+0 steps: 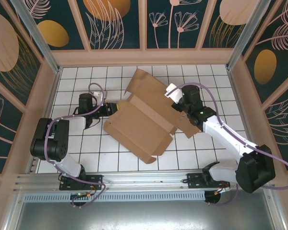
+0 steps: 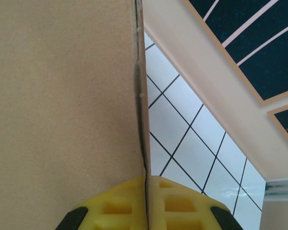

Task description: Fold the paper box

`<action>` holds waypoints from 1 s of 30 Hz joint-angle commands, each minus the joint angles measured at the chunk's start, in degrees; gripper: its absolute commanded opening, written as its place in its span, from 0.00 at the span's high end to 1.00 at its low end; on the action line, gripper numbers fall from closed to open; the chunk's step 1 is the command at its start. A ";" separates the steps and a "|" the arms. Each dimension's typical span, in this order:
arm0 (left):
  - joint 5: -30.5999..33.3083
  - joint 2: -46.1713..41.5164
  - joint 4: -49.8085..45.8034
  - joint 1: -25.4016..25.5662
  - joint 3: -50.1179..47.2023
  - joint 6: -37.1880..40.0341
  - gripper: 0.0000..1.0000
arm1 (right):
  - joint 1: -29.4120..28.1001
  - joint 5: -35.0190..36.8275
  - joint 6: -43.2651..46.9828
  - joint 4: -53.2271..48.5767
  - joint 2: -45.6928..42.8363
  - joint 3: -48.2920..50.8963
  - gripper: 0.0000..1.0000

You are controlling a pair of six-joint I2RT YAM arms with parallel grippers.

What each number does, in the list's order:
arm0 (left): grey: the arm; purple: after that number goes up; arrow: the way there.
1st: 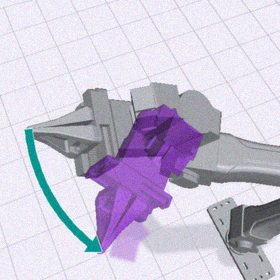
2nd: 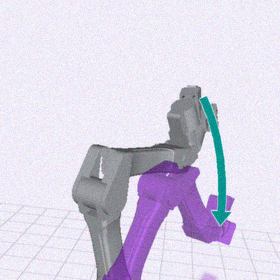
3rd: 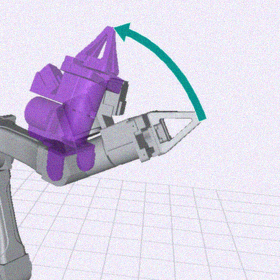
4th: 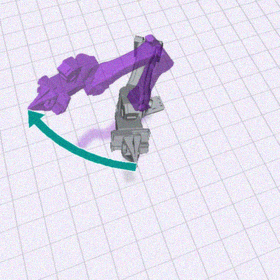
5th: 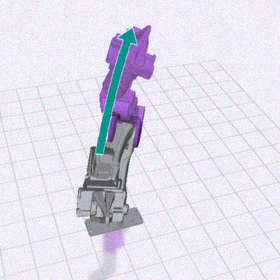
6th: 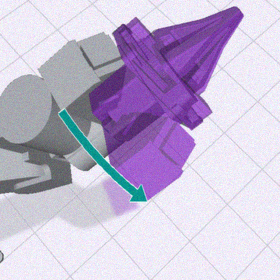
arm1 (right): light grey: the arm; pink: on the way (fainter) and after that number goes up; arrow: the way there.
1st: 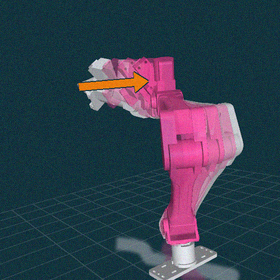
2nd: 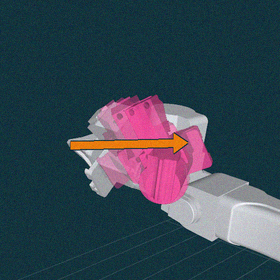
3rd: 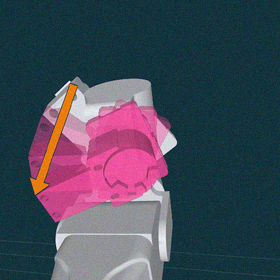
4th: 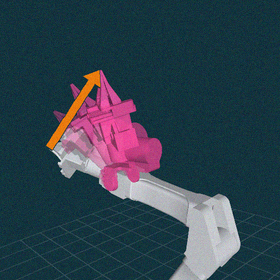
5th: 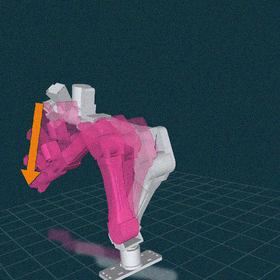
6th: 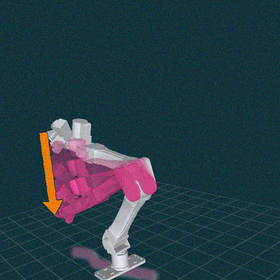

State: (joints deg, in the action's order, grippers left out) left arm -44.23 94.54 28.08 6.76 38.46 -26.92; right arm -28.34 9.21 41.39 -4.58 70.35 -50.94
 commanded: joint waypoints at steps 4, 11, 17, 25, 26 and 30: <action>-5.16 3.32 4.88 0.00 0.34 -6.93 0.88 | 1.46 -4.38 -3.05 2.28 -4.28 0.80 1.00; -2.91 5.67 3.53 -0.08 1.20 -6.67 0.61 | 2.59 -7.27 -3.81 1.70 -5.85 0.72 1.00; 2.26 0.79 -2.91 -0.08 5.14 -0.30 0.33 | 2.25 -4.78 -2.64 0.60 -4.39 0.68 1.00; 11.99 -5.83 -11.84 -0.08 13.87 13.17 0.01 | 1.31 -2.90 -1.53 -1.03 -3.58 0.31 1.00; 12.44 -5.56 -12.79 -0.09 15.33 14.40 0.01 | 1.27 -2.85 -1.48 -1.38 -3.62 0.31 1.00; 11.71 -3.05 -15.05 -0.15 22.09 17.12 0.02 | -0.41 0.85 -0.52 -1.84 -2.81 0.43 1.00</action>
State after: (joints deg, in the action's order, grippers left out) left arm -33.91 90.08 17.19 6.72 56.53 -15.00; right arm -27.44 6.44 40.40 -6.72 66.85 -49.98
